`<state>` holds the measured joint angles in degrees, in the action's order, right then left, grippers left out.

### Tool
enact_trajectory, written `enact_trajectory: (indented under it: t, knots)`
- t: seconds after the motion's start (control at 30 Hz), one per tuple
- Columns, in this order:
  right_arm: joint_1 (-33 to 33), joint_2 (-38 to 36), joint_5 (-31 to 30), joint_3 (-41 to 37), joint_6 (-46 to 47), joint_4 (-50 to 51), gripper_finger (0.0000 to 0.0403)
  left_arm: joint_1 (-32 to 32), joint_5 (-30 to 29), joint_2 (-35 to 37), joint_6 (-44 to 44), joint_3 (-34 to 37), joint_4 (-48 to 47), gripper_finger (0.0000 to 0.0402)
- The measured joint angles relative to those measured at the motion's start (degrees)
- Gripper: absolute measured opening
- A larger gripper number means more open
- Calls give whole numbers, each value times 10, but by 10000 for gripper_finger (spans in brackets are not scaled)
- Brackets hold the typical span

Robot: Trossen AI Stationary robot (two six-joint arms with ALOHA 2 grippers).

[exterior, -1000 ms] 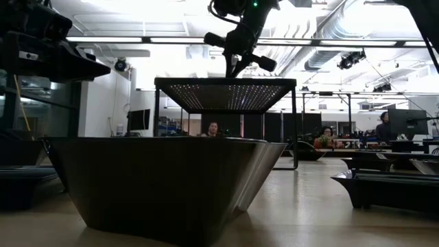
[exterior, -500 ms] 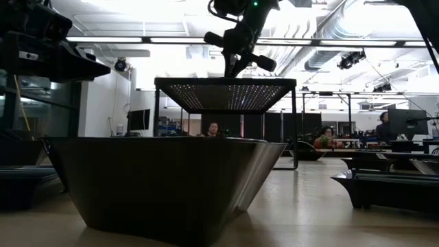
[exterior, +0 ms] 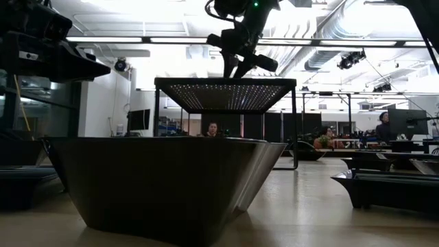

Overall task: Pick & Place Mini shaped plates
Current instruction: Stack the black distorted square plate on top of the other black distorted square plate on the shelf

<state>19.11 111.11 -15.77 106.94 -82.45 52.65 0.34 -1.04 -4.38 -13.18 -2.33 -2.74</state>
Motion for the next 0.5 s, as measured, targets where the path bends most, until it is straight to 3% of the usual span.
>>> enact_trajectory:
  t: [0.13,0.33,0.5]
  knots:
    - [-1,0,-59,0,70,0,117,0,0,0,0,0,0,1]
    - [-16,0,-210,0,238,-6,123,0,0,0,0,0,0,1]
    - [-34,0,-268,0,381,-6,122,0,0,0,0,0,0,1]
